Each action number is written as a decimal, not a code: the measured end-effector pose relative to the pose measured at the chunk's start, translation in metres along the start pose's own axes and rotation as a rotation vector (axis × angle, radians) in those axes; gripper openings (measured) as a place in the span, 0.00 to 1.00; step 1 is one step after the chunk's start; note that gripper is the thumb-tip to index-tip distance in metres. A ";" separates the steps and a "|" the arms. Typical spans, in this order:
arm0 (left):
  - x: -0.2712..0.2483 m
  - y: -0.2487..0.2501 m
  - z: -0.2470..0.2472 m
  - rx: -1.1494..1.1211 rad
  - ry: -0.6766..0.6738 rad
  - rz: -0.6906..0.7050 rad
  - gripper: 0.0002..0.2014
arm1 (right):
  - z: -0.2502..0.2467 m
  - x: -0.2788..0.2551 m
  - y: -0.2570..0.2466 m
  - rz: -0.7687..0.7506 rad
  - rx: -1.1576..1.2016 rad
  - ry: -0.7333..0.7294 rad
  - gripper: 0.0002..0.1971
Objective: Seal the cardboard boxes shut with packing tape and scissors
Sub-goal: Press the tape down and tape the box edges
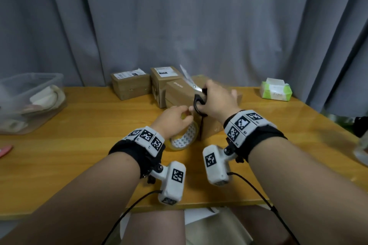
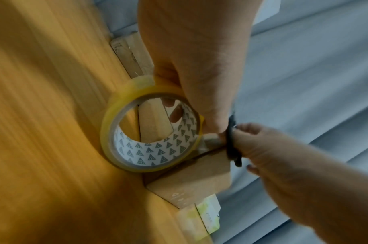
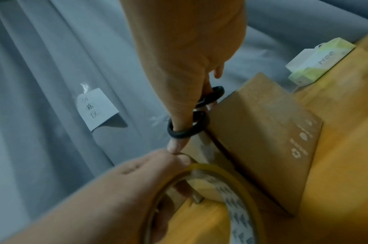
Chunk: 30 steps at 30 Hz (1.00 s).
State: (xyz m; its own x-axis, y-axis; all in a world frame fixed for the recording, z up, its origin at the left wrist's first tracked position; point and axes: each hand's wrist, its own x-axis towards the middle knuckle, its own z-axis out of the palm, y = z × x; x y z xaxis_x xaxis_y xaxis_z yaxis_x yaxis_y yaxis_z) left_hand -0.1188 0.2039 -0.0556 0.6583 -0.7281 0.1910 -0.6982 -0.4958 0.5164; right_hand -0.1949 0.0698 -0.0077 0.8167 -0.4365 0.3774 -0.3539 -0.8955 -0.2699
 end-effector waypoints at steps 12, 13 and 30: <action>-0.024 -0.007 -0.016 0.109 0.019 0.092 0.15 | 0.028 -0.018 0.007 0.064 0.332 0.098 0.20; -0.024 -0.007 -0.015 0.134 0.013 0.092 0.15 | 0.028 -0.018 0.007 0.064 0.328 0.097 0.20; 0.008 0.001 -0.019 -0.136 -0.017 -0.167 0.05 | 0.044 -0.020 -0.001 0.017 0.047 0.196 0.24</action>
State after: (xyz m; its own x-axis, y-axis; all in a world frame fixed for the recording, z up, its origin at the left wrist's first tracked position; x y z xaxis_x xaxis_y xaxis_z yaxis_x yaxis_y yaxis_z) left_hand -0.1091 0.2062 -0.0375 0.7559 -0.6498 0.0795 -0.5348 -0.5429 0.6475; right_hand -0.1911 0.0834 -0.0537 0.7047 -0.4640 0.5368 -0.3410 -0.8849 -0.3172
